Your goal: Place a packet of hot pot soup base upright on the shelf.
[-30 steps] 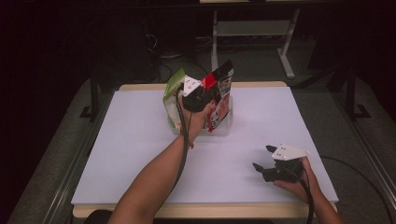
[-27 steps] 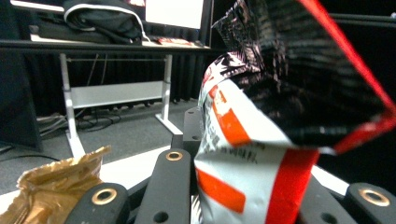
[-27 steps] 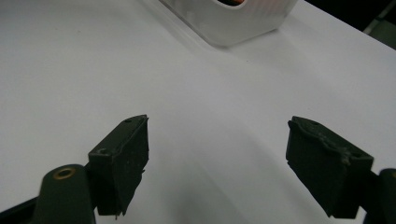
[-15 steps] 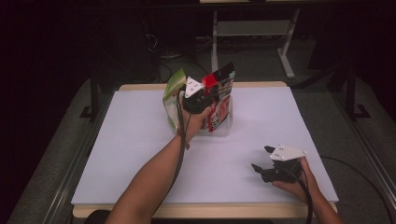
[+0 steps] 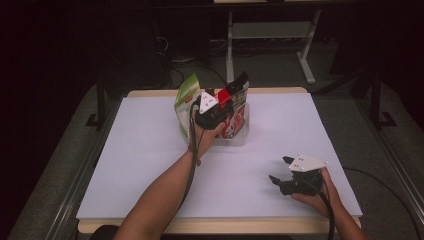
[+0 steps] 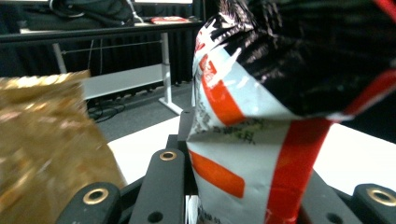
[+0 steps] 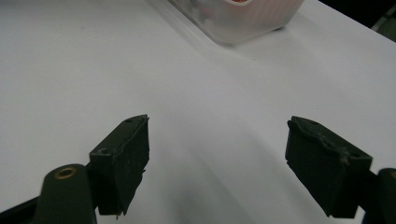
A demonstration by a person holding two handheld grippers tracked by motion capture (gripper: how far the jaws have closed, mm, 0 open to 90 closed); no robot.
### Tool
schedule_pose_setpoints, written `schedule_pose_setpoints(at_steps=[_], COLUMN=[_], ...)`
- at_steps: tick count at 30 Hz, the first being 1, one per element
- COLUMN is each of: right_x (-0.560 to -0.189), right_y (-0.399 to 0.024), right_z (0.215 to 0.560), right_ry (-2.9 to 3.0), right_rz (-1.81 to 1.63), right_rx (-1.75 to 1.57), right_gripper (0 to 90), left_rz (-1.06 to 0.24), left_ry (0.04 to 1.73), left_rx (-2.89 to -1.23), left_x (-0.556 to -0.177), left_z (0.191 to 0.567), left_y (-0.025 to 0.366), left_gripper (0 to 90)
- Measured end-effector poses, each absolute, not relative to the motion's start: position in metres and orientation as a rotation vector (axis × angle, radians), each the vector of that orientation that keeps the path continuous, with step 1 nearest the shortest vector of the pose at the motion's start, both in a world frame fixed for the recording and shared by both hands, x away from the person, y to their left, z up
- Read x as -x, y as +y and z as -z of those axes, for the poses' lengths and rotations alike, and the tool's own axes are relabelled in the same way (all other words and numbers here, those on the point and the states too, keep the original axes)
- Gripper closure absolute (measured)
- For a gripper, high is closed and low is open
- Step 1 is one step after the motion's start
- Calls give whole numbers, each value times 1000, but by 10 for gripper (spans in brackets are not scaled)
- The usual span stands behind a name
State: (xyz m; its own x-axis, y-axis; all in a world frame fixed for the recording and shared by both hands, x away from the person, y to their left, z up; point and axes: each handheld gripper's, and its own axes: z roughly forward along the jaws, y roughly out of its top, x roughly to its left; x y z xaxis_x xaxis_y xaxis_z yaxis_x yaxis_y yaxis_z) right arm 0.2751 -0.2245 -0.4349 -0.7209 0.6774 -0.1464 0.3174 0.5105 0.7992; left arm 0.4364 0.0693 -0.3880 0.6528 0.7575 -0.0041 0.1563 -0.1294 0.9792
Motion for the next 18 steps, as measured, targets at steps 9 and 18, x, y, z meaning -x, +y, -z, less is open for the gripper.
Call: schedule_pose_setpoints(at_steps=[9,18], right_x=[-275,-275], right_y=[-224,-223], right_z=[436,436], right_ry=[2319,2327], right_rz=[-1086,-1086], right_rx=[-817,-814], right_gripper=[211,212], left_rz=[-613,-611], left_ry=[749,742], left_rx=[-1678,-1701], left_x=[-434,-434], left_z=[389,388], left_y=[70,70], left_gripper=[723,714])
